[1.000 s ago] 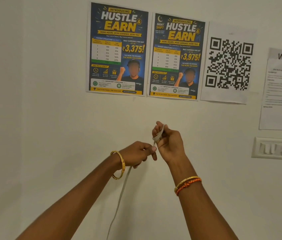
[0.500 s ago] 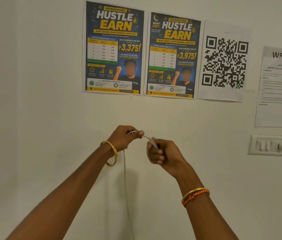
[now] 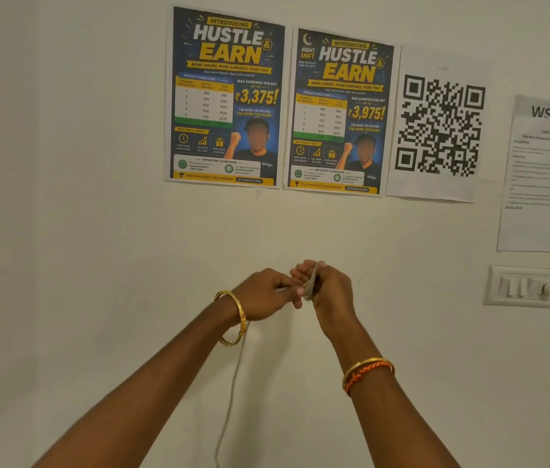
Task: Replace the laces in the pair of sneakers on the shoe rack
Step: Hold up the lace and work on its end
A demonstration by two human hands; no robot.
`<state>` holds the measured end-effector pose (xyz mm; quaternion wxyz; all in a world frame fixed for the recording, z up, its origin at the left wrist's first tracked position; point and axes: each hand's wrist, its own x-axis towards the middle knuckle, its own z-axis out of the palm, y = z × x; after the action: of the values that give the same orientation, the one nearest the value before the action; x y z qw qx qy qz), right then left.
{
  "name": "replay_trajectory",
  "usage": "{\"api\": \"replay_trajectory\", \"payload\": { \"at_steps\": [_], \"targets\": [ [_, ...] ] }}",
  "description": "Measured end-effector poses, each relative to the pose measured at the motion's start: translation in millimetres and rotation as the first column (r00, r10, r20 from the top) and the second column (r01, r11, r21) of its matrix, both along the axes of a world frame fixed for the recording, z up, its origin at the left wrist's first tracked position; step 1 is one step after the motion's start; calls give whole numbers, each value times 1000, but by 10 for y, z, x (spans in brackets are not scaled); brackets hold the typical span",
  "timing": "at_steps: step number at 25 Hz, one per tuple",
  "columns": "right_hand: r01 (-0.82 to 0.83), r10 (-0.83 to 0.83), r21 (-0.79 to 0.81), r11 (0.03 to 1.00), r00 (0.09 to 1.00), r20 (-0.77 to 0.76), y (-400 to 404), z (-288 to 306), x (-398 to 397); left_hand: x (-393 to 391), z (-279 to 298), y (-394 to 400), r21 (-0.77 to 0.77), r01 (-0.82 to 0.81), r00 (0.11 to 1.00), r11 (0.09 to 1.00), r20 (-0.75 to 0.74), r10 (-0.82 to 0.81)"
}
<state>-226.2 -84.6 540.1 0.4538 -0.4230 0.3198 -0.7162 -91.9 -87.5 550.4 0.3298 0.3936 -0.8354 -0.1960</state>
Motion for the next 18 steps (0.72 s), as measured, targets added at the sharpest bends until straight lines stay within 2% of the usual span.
{"api": "replay_trajectory", "payload": {
  "at_steps": [2, 3, 6, 8, 11, 13, 15, 16, 18],
  "targets": [
    [37, -23, 37, 999, 943, -331, 71, -73, 3, 36, 71, -42, -103, -84, 996, 991, -38, 80],
    [15, 4, 40, 999, 896, -443, 113, -91, 13, 60, 102, -65, -127, -114, 992, 985, -73, 106],
    [-54, 83, 66, 996, 804, -589, 206, -76, 35, 116, 157, -124, -135, -132, 975, 982, -194, 104],
    [-150, 180, 100, 984, 852, -491, 235, -29, 16, 137, 132, -166, -102, -120, 953, 988, -290, 86],
    [-342, 348, 66, 937, 926, -145, 300, 74, -15, 141, 6, -152, 44, -72, 918, 996, -388, 83],
    [-420, 420, -28, 907, 902, 101, 326, 142, 11, 116, -83, -92, 195, 14, 930, 981, -362, 59],
    [-402, 419, -121, 908, 858, 296, 305, 181, 61, 61, -125, -10, 304, 95, 963, 948, -269, -10],
    [-349, 379, -148, 925, 854, 356, 269, 189, 77, 25, -122, 33, 312, 114, 977, 943, -208, -50],
    [-207, 255, -163, 965, 889, 380, 182, 188, 90, -26, -74, 98, 248, 97, 994, 964, -80, -79]
  ]
}}
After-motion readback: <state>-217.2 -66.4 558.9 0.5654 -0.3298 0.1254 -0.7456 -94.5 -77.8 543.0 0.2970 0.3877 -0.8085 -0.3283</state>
